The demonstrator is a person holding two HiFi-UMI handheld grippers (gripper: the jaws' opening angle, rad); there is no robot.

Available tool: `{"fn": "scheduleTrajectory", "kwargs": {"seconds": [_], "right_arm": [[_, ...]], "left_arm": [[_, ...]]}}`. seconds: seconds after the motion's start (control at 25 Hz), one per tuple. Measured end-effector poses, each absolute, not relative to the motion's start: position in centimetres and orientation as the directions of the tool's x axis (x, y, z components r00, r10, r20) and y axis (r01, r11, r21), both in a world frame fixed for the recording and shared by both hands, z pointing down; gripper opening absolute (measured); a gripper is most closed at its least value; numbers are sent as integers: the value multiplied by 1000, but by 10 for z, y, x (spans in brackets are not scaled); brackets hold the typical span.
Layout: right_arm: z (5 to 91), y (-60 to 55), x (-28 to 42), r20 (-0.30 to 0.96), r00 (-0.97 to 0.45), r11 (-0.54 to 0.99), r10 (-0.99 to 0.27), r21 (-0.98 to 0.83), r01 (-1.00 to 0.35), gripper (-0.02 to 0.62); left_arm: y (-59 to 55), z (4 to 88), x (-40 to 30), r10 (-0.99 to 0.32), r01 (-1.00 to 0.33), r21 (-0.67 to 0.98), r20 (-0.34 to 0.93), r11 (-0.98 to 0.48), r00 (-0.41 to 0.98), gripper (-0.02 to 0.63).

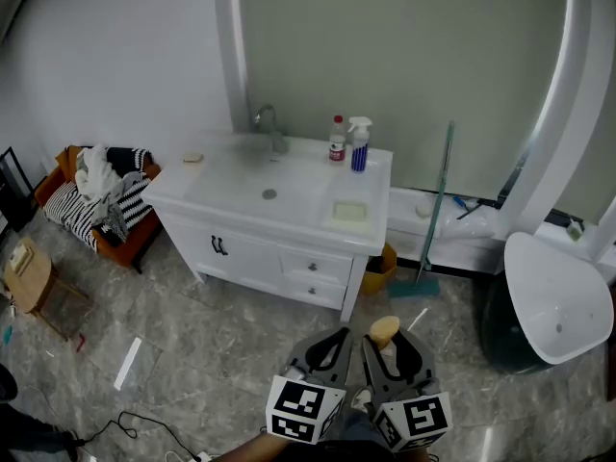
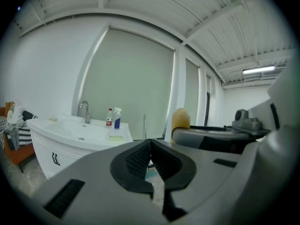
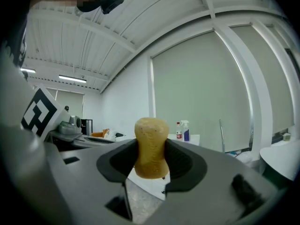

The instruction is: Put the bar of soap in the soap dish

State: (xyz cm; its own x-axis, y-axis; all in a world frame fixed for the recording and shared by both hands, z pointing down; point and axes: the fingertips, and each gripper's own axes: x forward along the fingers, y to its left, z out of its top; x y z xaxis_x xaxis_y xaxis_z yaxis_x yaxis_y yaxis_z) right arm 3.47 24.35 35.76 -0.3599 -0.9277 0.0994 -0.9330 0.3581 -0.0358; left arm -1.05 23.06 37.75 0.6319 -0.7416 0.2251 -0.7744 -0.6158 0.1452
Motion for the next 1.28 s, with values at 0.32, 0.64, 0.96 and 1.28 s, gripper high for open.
{"fn": "scheduleTrajectory", "kwargs": {"seconds": [0.32,0.64,0.96,1.28], "right_arm": [[370,210,45,115,-375,370,-920,-57,-927,186],[374,162,69,142,-381,373,-913,-85,-924,186],[381,113,100,179,-399,381,-900,-124,-916,186],[386,69,125,201,-431,404,-880,-163,-900,186]], "left_arm": [[202,387,-1,-749,-785,147,239,-602,619,11],[156,390,22,-754,-794,148,253,-589,606,11],[109,392,54,-758,-802,146,265,-580,596,11],[68,394,79,-772,-821,140,284,-554,569,11]]}}
